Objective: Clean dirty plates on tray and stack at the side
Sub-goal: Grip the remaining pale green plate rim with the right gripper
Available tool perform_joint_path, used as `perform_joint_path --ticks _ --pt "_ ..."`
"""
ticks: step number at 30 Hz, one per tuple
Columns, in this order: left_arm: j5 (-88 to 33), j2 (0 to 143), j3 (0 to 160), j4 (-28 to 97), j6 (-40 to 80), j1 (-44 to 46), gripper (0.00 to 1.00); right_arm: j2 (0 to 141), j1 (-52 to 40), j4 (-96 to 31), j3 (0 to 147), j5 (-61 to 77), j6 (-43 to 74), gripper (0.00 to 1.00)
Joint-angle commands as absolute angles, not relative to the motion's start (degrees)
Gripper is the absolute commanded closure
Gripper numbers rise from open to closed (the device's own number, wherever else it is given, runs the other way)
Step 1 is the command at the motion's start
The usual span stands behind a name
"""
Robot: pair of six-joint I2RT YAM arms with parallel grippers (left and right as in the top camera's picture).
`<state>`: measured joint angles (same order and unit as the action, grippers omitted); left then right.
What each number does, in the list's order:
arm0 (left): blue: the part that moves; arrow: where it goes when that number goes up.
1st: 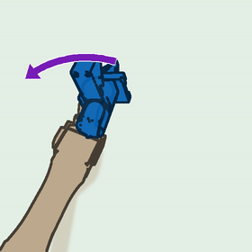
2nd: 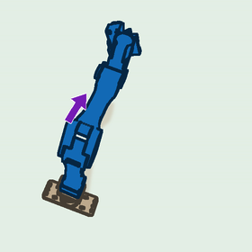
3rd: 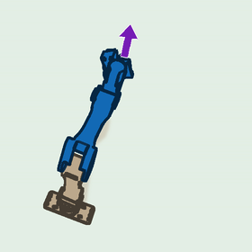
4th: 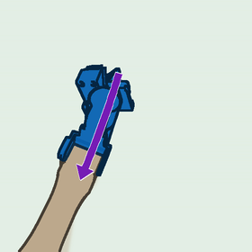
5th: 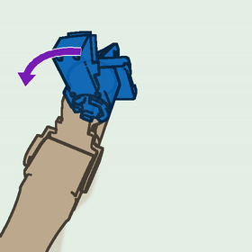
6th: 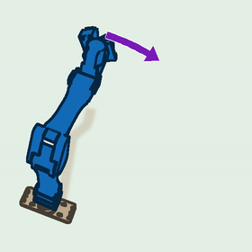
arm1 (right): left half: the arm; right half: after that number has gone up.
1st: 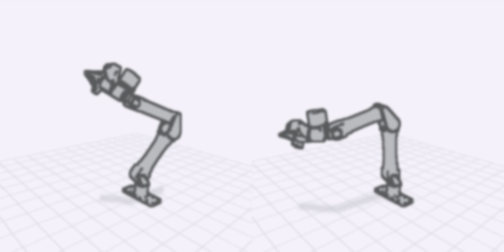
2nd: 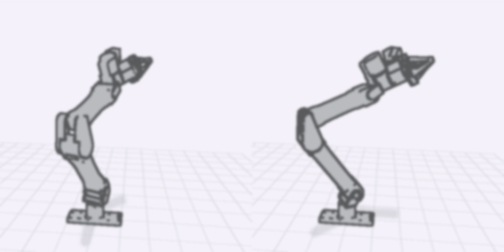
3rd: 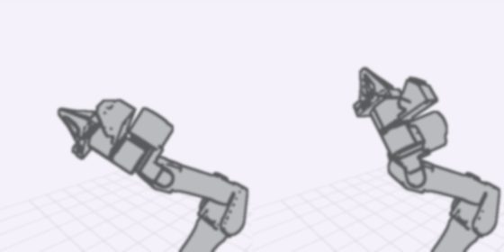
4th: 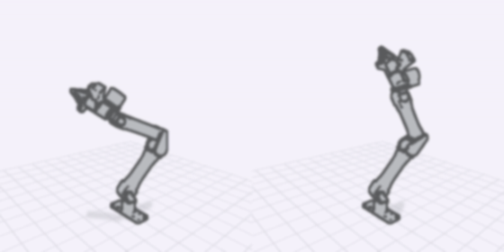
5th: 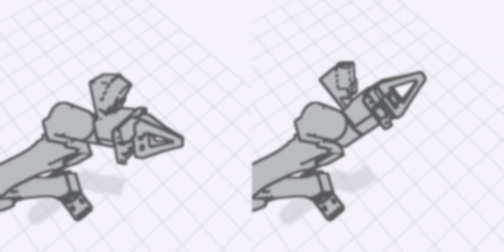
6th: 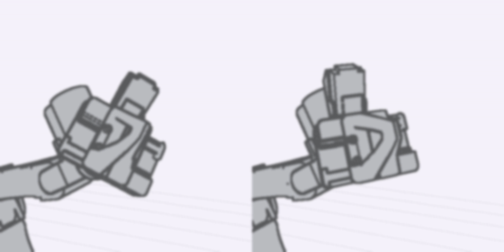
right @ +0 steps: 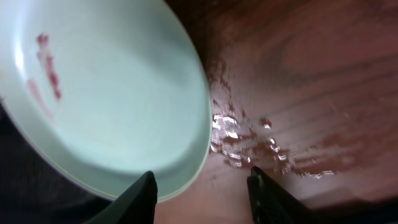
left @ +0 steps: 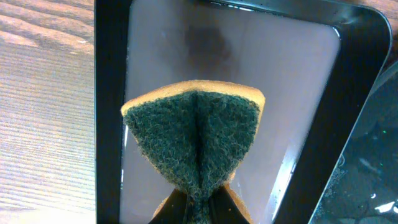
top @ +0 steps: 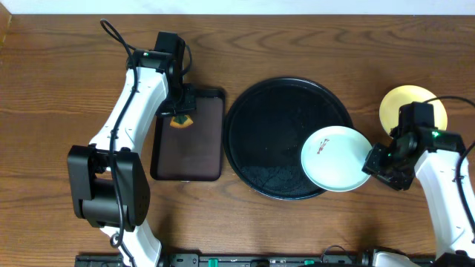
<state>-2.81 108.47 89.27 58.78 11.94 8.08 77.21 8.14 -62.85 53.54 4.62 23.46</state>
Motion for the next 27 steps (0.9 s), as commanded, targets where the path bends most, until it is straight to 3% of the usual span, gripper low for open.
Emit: perform_joint_path --ticks 1,5,7,11,16,27 --pt "-2.13 108.88 89.03 59.07 11.4 8.12 0.92 76.84 7.4 -59.18 49.8 3.92 25.74 0.53" --pt "-2.13 108.88 89.03 59.07 11.4 8.12 0.92 76.84 7.4 -53.74 45.71 3.92 26.22 0.6" --pt "-2.13 108.88 89.03 59.07 11.4 8.12 0.92 76.84 7.4 -52.97 45.06 3.88 26.35 0.8" --pt "-2.13 108.88 89.03 59.07 11.4 8.12 0.92 76.77 7.4 -52.84 45.5 3.9 26.35 0.99" --pt "-2.13 108.88 89.03 59.07 11.42 8.12 0.92 76.77 6.46 -53.6 48.82 4.75 26.17 0.99" --pt "-2.13 108.88 89.03 59.09 11.42 8.12 0.92 77.23 -5.43 -49.25 55.35 0.84 28.84 0.99"
